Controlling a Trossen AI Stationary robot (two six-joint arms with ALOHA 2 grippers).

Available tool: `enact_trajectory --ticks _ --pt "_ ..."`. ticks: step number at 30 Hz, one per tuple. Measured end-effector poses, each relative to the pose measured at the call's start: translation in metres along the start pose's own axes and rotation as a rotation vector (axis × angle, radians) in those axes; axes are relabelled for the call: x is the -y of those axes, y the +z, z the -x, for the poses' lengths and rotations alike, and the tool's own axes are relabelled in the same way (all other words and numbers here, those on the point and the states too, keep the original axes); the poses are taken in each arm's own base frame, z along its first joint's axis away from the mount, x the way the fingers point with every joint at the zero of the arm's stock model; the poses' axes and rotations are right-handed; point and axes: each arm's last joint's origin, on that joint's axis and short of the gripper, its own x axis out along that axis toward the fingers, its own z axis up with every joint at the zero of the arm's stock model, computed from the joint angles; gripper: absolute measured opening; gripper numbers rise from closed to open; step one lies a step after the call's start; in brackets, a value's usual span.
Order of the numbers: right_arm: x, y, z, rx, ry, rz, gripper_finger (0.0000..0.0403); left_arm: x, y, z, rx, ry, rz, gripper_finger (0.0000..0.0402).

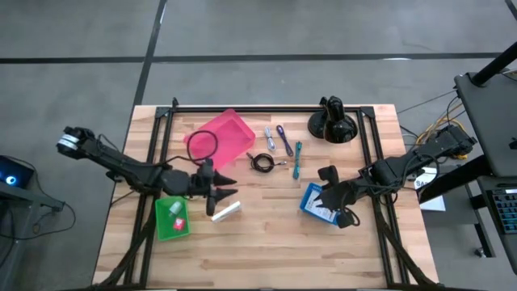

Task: Pick and place items into bin
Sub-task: Put the card reader box into the blue bin

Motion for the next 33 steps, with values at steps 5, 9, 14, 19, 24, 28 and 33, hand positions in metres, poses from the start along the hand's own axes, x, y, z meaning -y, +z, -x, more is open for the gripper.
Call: enact_trajectory --ticks 5,9,14,19,24,28,33 --pt "0.000 0.000 0.000 -0.005 0.000 0.001 0.0076 0.020 0.000 -0.006 -0.136 0.018 0.020 0.0141" --pt "0.000 -0.001 0.000 -0.006 0.000 0.000 0.0069 0.037 -0.001 -0.009 -0.269 0.063 -0.001 0.0141" --pt "0.000 -0.001 0.000 -0.006 0.000 0.001 0.0063 0.059 -0.016 -0.018 -0.425 0.114 -0.104 0.0141" --pt "0.000 -0.001 0.000 -0.006 0.000 -0.009 0.0066 0.077 -0.037 -0.024 -0.494 0.183 -0.170 0.0141" --pt "0.000 -0.001 0.000 -0.007 0.000 -0.018 0.0070 0.091 -0.049 -0.018 -0.510 0.276 -0.200 0.0141" --pt "0.000 -0.001 0.000 -0.007 0.000 -0.017 0.0073 0.102 -0.060 -0.006 -0.481 0.287 -0.217 0.0141" --pt "0.000 -0.001 0.000 -0.008 0.000 -0.016 0.0074 0.112 -0.076 0.013 -0.409 0.290 -0.264 0.0141"
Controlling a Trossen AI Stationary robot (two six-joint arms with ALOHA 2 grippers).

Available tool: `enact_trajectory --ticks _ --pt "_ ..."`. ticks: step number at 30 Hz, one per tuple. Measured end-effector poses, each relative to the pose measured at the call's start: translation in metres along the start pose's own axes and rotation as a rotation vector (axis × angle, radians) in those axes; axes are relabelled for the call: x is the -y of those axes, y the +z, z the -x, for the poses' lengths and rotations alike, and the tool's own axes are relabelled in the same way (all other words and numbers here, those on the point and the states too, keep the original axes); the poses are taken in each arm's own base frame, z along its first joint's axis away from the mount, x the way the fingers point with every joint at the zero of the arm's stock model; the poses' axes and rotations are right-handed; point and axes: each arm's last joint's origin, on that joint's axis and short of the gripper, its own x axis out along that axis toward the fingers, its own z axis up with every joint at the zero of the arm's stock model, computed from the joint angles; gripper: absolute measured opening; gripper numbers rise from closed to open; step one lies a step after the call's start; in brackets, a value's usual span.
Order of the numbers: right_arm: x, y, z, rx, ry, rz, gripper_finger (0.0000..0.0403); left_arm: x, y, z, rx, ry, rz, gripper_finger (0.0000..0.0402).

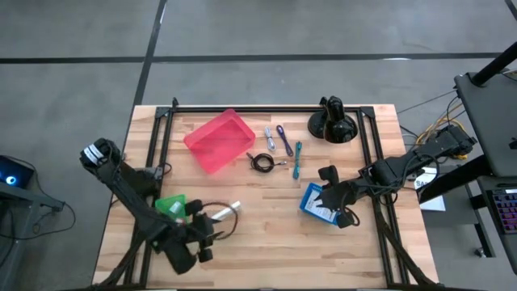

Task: Pick and place items into bin
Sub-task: Put the card reader box into the blue bin

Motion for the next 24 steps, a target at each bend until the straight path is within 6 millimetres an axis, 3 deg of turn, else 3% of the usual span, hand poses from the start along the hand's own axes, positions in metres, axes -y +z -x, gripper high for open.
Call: enact_trajectory --ticks 4,10,24 --pt "0.000 0.000 0.000 0.000 0.000 0.002 0.0069 0.001 -0.013 0.005 0.033 0.017 -0.006 0.0141" --pt "0.000 0.000 0.000 0.000 0.000 0.007 0.0063 -0.001 -0.029 -0.004 0.021 0.092 -0.077 0.0141" --pt "0.000 0.000 0.000 0.001 0.000 -0.006 0.0075 -0.021 -0.062 -0.007 -0.041 0.208 -0.080 0.0141"
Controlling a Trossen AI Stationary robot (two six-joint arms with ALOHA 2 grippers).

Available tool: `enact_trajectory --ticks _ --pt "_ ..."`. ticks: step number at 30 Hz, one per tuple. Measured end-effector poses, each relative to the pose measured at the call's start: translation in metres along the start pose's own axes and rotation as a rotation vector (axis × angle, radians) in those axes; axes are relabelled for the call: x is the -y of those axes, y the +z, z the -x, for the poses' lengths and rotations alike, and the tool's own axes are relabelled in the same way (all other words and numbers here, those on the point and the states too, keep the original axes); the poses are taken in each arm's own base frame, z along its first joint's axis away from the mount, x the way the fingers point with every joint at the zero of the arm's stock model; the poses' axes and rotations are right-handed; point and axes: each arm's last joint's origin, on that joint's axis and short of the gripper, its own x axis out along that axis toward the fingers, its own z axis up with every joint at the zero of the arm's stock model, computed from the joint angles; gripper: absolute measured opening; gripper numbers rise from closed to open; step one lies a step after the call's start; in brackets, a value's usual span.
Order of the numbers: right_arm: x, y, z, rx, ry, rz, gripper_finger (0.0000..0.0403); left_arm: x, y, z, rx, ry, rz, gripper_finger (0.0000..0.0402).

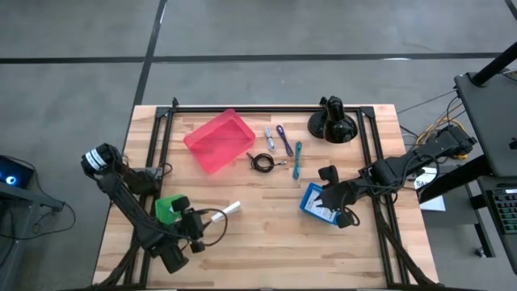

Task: Pick and place items into bin
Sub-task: Put the card reader box into the blue bin

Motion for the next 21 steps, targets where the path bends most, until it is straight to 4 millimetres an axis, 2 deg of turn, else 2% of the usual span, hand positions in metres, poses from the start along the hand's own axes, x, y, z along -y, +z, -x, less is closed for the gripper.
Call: enact_trajectory --ticks 9,21 --pt "0.000 0.000 0.000 0.000 0.000 0.013 0.0067 -0.007 -0.019 -0.012 -0.003 0.012 0.033 0.0141" --pt "0.000 0.000 0.000 0.000 0.000 0.013 0.0070 -0.004 -0.027 -0.014 -0.016 -0.040 0.064 0.0141"
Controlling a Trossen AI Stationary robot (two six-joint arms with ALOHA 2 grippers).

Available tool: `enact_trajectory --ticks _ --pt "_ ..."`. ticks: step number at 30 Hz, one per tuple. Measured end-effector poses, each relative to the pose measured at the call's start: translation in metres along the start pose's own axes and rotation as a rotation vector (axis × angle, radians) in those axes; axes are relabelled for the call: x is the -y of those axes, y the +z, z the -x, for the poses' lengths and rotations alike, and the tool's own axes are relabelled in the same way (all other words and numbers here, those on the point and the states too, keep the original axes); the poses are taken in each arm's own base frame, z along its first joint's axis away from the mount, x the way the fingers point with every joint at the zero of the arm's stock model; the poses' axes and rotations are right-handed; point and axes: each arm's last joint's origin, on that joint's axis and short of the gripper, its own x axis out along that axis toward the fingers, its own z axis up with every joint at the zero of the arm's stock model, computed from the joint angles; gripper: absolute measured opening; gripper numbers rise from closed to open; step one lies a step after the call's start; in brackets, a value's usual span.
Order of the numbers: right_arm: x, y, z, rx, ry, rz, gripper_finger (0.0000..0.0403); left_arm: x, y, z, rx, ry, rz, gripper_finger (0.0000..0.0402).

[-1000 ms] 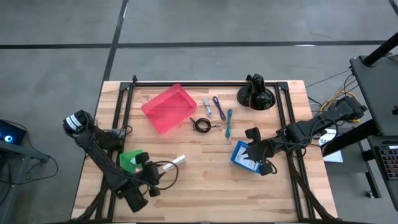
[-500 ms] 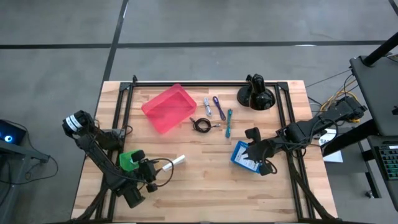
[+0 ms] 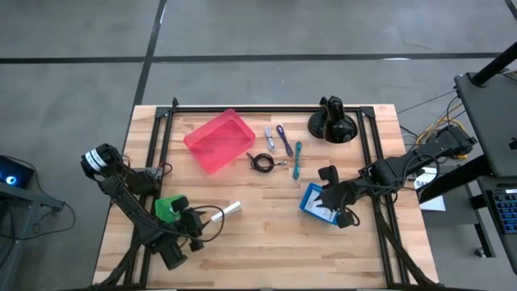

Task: Pick and place items into bin
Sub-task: Put the card reader box into the blue bin

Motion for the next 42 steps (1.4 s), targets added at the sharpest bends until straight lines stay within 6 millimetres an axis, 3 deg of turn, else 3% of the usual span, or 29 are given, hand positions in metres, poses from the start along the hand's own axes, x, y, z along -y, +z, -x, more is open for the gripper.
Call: enact_trajectory --ticks 42 --pt "0.000 0.000 0.000 0.000 0.000 0.000 0.0066 0.004 0.010 -0.011 0.099 -0.009 0.108 0.0141"
